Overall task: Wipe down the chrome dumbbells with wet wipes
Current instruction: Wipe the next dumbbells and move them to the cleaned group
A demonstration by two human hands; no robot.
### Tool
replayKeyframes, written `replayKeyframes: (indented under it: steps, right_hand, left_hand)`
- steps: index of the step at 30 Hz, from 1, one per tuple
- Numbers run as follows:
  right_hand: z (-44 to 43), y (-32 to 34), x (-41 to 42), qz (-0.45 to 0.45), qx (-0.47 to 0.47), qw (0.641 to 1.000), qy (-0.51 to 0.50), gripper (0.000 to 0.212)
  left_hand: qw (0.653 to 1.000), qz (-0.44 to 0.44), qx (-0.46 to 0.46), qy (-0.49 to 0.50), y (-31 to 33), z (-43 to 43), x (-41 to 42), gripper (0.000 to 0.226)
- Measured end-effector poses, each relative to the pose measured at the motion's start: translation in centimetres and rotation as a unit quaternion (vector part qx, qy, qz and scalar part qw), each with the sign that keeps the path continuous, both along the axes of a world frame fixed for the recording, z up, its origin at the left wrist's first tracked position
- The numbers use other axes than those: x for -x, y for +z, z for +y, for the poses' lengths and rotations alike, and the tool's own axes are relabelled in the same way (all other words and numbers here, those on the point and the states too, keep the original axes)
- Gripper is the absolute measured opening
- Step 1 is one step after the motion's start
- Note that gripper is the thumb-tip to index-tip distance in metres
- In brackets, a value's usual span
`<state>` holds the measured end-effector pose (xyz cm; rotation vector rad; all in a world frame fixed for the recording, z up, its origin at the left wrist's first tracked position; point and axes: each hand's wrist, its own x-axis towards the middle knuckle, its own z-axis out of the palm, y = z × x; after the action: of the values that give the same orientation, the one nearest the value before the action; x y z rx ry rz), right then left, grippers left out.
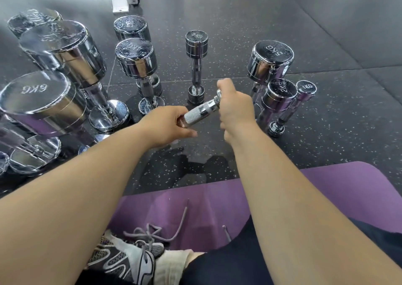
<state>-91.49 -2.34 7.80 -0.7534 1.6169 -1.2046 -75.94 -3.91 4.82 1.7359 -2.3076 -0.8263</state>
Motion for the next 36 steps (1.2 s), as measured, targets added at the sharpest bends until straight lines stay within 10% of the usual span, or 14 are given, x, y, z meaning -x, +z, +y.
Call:
replayKeyframes:
  steps: [4, 9, 16, 20, 23, 28, 32, 36]
  right_hand:
    - [0.1, -0.8, 1.2, -0.039, -0.049, 0.997, -0.048, 0.036]
    - [-0.1, -1.5, 1.5, -0.170, -0.071, 0.979, -0.082, 0.032]
    - [0.0, -1.6, 2.3, -0.135, -0.095, 0.960, 0.228, 0.014]
    - [1.1, -2.9, 1.7, 0.045, -0.133, 0.930, 0.341, 0.022]
    - [2.4, -4.5, 0.8, -0.119, -0.204, 0.918, 0.318, 0.019]
    - [3.0, -4.3, 0.6, -0.209, -0.205, 0.895, 0.336, 0.018]
    - [3.9, -3.0, 0.9, -0.078, -0.159, 0.923, 0.342, 0.018]
    - [4.7, -0.4, 1.5, 0.081, -0.088, 0.940, 0.321, 0.019]
  left_hand:
    - [0.977, 0.138, -0.145, 0.073, -0.9, 0.1, -1.8, 0.033]
    - [0.781, 0.504, -0.245, 0.275, -0.9, 0.1, -0.6, 0.017]
    - [0.795, 0.413, -0.131, 0.424, -0.4, -1.2, -1.2, 0.041]
    - [0.719, 0.548, -0.213, 0.372, 0.7, -1.4, -1.4, 0.035]
    - [0.677, 0.611, -0.213, 0.349, 0.4, -1.3, -0.3, 0.030]
    - [0.746, 0.509, -0.169, 0.395, -0.1, -1.7, -0.7, 0.041]
    - [0.753, 0.561, -0.077, 0.336, 2.8, -1.2, -1.1, 0.019]
    - [0.860, 0.412, -0.073, 0.292, 5.5, 0.6, -0.9, 0.024]
